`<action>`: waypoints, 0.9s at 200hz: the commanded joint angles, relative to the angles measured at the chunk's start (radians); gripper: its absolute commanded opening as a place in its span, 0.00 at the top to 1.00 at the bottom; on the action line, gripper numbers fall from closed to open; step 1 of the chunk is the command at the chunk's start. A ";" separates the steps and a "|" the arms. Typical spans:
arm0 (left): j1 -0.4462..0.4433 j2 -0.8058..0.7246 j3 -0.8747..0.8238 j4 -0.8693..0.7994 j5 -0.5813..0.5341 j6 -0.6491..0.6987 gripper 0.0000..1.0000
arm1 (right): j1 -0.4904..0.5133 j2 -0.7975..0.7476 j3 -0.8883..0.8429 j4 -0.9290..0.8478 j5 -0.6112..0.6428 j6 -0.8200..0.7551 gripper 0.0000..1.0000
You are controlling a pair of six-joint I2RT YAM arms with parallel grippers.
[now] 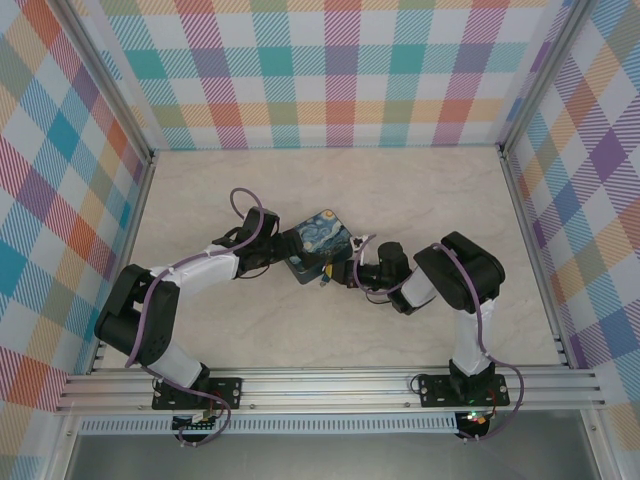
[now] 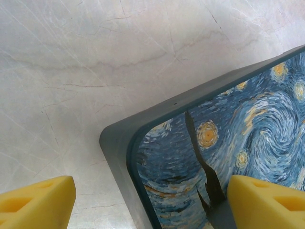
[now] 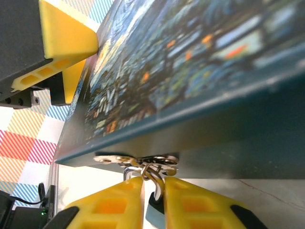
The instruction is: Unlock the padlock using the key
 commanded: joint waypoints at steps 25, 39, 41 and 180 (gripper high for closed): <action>-0.016 -0.006 -0.032 -0.098 -0.010 0.007 0.18 | 0.002 0.004 -0.004 0.039 0.011 0.006 0.94; -0.017 -0.011 -0.035 -0.099 -0.012 0.006 0.17 | 0.002 0.000 -0.007 0.033 0.025 0.009 0.98; -0.017 -0.011 -0.037 -0.099 -0.012 0.007 0.17 | 0.001 -0.002 -0.006 0.032 0.027 0.010 0.98; -0.023 -0.054 -0.122 -0.086 -0.041 -0.019 0.17 | -0.027 -0.048 -0.045 0.050 0.150 0.156 1.00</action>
